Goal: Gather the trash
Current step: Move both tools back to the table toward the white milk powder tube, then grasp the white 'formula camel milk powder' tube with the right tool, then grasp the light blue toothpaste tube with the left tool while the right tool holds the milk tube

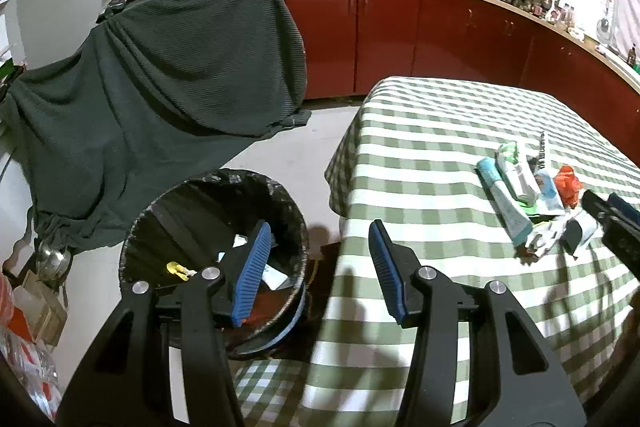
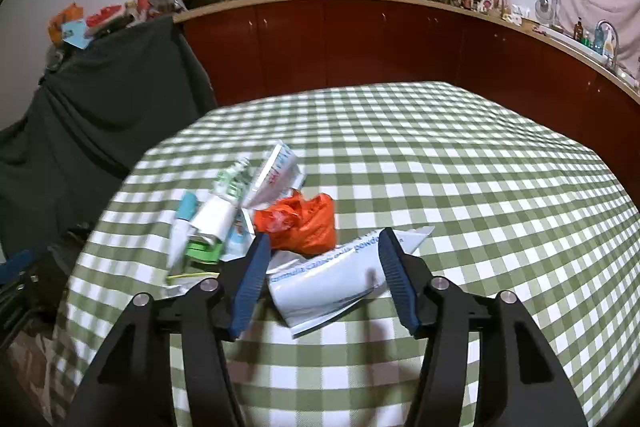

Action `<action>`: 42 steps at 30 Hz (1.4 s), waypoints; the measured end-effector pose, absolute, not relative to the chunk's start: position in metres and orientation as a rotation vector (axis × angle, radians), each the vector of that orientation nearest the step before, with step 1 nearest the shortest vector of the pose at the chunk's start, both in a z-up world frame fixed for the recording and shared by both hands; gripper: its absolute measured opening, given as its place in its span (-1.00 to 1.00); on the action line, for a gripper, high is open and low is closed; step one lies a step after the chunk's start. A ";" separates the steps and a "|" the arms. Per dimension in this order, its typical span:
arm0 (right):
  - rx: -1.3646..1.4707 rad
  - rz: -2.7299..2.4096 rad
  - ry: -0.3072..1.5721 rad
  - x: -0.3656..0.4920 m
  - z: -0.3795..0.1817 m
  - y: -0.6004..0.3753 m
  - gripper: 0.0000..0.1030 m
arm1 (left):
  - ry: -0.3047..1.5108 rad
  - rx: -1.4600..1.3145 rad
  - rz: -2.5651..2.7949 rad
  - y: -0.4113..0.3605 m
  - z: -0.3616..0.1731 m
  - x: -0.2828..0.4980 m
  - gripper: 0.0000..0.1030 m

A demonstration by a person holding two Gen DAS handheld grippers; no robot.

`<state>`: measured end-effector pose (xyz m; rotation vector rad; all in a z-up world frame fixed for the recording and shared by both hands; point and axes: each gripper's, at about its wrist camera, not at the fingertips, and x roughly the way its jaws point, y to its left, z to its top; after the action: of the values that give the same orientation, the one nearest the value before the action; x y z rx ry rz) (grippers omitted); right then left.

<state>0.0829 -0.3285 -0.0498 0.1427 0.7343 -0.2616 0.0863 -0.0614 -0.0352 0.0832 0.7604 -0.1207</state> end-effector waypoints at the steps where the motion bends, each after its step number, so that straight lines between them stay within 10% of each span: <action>1: 0.148 -0.263 0.748 0.084 -0.053 -0.330 0.10 | 0.760 0.084 -0.123 -0.063 -0.035 0.086 -0.03; 24: 0.169 -0.327 0.819 0.050 -0.065 -0.379 0.10 | 0.768 0.097 -0.165 -0.083 -0.038 0.083 -0.03; 31: 0.196 -0.258 0.865 0.057 -0.073 -0.377 -0.52 | 0.774 0.111 -0.174 -0.092 -0.040 0.085 0.07; 42: 0.209 -0.248 0.846 0.049 -0.068 -0.391 -0.67 | 0.783 0.129 -0.199 -0.116 -0.041 0.087 0.10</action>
<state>0.0494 -0.3907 -0.0683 0.2087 0.8464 -0.2480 0.0872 -0.1163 -0.0409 0.1286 0.7830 -0.1988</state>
